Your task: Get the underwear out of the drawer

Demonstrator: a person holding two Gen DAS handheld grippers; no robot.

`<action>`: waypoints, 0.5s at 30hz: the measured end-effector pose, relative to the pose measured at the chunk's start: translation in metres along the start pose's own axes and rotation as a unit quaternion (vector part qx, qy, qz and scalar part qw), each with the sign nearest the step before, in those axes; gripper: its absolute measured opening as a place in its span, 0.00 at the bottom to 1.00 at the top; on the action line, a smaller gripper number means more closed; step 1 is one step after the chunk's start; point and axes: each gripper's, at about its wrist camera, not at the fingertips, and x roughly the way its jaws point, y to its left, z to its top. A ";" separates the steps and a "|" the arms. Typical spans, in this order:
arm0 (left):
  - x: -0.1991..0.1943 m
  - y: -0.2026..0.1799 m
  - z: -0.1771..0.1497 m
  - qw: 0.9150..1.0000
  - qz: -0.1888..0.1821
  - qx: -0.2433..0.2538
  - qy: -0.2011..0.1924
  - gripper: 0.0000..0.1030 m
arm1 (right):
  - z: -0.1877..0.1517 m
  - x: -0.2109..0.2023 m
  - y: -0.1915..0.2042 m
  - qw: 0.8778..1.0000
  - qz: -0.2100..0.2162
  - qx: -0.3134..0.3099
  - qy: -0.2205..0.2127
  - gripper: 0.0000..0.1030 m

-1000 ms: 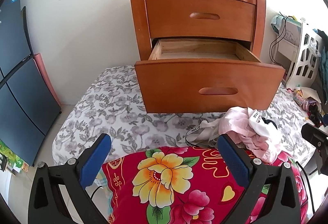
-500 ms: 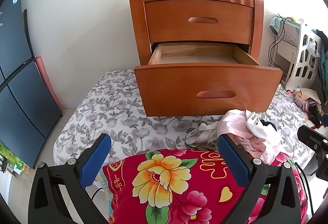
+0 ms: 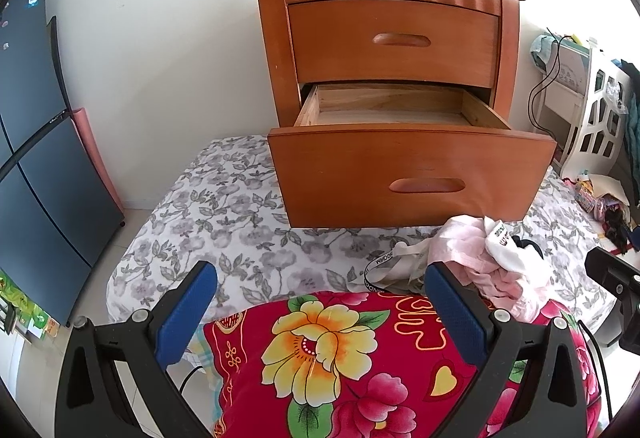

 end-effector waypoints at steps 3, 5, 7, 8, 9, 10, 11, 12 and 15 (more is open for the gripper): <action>0.000 0.000 0.000 1.000 0.000 0.000 0.000 1.00 | 0.000 0.000 0.000 1.000 0.000 0.000 -0.001 1.00; 0.000 0.000 0.000 1.000 0.001 0.000 0.000 1.00 | 0.000 0.000 0.000 1.000 0.000 0.000 -0.001 1.00; 0.000 0.001 0.000 1.000 0.003 -0.001 0.001 1.00 | 0.000 0.000 -0.001 1.000 -0.002 0.001 -0.002 1.00; 0.000 0.001 0.000 1.000 0.004 -0.001 0.001 1.00 | 0.000 0.000 -0.001 1.000 -0.003 0.002 -0.002 1.00; 0.001 0.001 0.001 1.000 0.004 -0.002 0.001 1.00 | 0.000 0.000 -0.001 1.000 -0.004 0.003 -0.002 1.00; 0.001 0.001 0.001 1.000 0.005 -0.001 0.001 1.00 | 0.000 0.000 -0.002 1.000 -0.005 0.003 -0.002 1.00; 0.001 0.000 0.001 1.000 0.004 0.000 0.001 1.00 | 0.000 0.000 -0.002 1.000 -0.005 0.004 -0.001 1.00; 0.001 0.000 0.001 1.000 0.005 0.001 0.001 1.00 | 0.000 0.000 -0.002 1.000 -0.004 0.004 -0.002 1.00; 0.001 0.001 0.000 1.000 0.007 0.002 0.002 1.00 | 0.000 0.000 -0.002 1.000 -0.004 0.003 -0.002 1.00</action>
